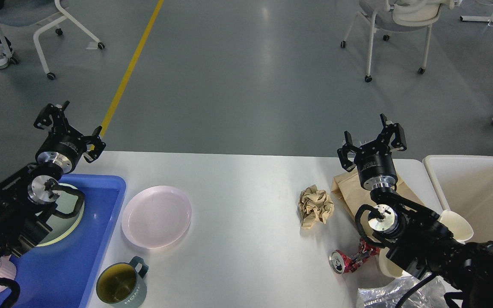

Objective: Tidy desktop

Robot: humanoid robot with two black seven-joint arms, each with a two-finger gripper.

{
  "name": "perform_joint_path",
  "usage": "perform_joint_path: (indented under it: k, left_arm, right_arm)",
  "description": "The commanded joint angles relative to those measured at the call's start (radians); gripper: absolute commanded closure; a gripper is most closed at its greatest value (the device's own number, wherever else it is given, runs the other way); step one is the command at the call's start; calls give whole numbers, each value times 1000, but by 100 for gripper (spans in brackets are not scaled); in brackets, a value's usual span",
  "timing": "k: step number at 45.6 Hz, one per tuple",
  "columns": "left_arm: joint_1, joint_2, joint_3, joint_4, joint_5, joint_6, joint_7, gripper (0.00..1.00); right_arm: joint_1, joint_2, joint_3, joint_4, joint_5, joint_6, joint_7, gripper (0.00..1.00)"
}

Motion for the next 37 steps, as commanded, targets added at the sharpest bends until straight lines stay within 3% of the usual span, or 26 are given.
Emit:
perform_joint_path:
  k: [1,7,11,19,28,32,37]
  left_arm:
    - [-181,71,402,-2,3,100,-1,3]
    - [-418,86,991,-18,4,90,0,3]
    - [-556,85,1263,-67,4,77,-1,3]
    - [-758,63,1452,-280,7,76,-1,3]
    - [-998,-132,1855,-705,20,63,-3,3]
    - [-1036,-187,1908,-828,23,21,-1,3]
    - [-1082,-244,1910,-864,24,-70,-1,3]
  right_arm:
    - [0,0,0,0,0,0,0,0]
    - [0,0,0,0,0,0,0,0]
    - [0,0,0,0,0,0,0,0]
    - [0,0,0,0,0,0,0,0]
    - [0,0,0,0,0,0,0,0]
    - [0,0,0,0,0,0,0,0]
    - [0,0,0,-2,0,0,0,0]
